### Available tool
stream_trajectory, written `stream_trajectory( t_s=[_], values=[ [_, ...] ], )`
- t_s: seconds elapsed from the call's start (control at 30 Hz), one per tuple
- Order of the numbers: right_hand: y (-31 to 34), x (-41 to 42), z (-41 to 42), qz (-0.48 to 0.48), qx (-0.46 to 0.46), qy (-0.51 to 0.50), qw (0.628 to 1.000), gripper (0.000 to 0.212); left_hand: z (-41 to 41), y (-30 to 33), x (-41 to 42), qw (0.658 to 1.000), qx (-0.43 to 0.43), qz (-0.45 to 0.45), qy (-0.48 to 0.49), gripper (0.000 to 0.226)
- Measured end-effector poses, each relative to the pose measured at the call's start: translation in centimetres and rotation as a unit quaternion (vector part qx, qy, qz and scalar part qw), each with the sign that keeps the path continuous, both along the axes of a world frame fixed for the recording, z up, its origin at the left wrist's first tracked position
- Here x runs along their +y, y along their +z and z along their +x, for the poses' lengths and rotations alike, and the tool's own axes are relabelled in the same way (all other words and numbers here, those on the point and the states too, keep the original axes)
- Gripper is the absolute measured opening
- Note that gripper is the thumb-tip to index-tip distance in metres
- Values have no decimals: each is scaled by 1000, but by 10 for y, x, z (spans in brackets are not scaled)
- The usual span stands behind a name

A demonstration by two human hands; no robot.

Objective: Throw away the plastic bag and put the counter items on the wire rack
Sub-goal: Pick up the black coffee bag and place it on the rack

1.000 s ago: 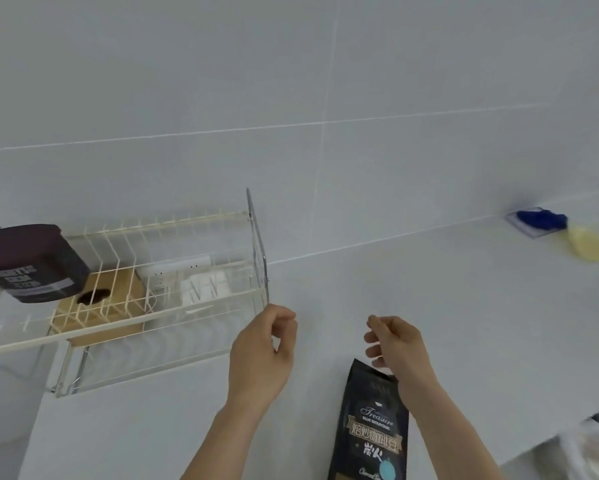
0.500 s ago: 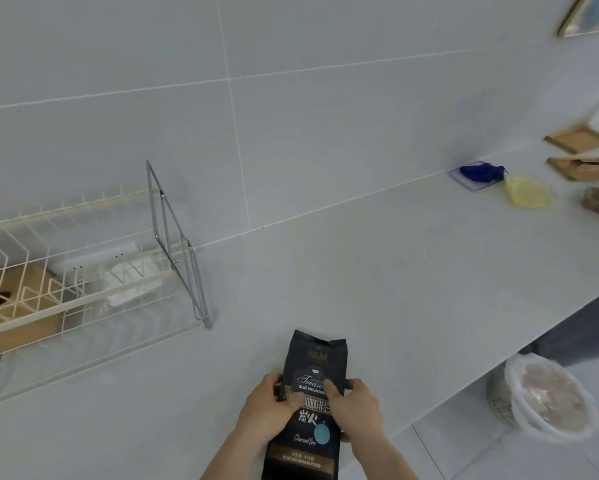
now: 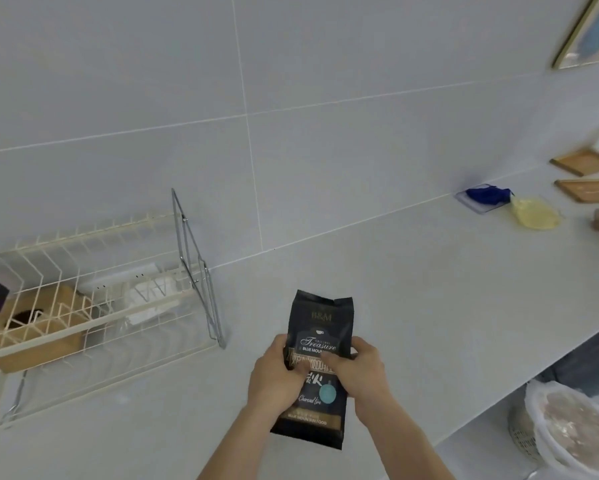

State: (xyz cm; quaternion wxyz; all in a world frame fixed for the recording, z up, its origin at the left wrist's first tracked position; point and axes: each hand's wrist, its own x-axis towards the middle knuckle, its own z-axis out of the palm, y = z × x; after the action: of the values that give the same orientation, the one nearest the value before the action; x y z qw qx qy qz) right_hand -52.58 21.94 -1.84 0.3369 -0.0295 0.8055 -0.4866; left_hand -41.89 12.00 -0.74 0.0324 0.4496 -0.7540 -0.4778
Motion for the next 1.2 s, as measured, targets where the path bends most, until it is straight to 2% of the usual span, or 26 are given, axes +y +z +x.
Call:
stream_trajectory(
  t_s=[0.13,0.3,0.4,0.5,0.67,0.8,1.07,1.2],
  values=[
    [85,-39,-23,-76,95,-4,993,27,-21,71,-38,991,103,-88,14,46],
    [203,-88,-22,-154,250,13,956,30,-21,168,-85,950,253,-172,56,47],
    [253,-125,-3,-205,290,44,934,33,1,210,-119,921,313,-211,94,46],
    [279,-168,23,-238,300,85,920,27,35,236,-154,908,323,-233,133,48],
    [279,-246,81,-248,287,159,911,27,104,237,-213,903,296,-238,203,49],
    [252,-295,122,-229,260,203,916,32,151,215,-250,909,232,-245,245,48],
    [189,-343,160,-170,198,254,931,27,193,158,-288,930,130,-205,277,51],
    [170,-349,161,-161,196,245,936,24,195,141,-293,931,116,-205,278,53]
  ],
)
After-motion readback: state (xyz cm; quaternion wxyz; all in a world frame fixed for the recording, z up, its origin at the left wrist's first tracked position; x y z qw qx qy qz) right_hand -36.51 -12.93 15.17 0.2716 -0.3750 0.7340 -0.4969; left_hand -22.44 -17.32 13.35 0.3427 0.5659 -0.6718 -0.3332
